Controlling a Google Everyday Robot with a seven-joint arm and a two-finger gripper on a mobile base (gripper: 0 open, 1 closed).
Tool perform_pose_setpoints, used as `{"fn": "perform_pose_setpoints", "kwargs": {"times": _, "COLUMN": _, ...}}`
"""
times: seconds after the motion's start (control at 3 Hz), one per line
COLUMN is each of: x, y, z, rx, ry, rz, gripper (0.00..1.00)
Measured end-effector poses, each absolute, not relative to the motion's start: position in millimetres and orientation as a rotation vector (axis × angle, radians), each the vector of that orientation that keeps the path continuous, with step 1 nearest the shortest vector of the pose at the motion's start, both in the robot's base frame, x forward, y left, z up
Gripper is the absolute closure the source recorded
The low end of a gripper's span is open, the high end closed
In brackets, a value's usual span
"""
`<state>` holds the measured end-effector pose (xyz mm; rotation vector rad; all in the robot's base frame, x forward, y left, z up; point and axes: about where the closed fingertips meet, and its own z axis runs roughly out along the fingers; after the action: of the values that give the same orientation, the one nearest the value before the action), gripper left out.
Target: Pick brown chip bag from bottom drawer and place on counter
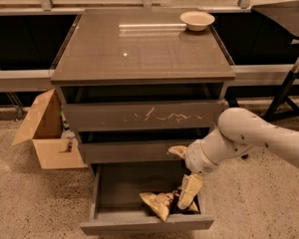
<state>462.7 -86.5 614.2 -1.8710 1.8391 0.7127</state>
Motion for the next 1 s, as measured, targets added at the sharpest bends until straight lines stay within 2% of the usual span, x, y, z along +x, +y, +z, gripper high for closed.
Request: {"fn": "perform_pose_setpoints", "kwargs": {"times": 1.0, "x": 478.0, "y": -70.3, "z": 474.3, "rx": -2.035, "ry": 1.748, "rz": 0.729, "gripper": 0.00}}
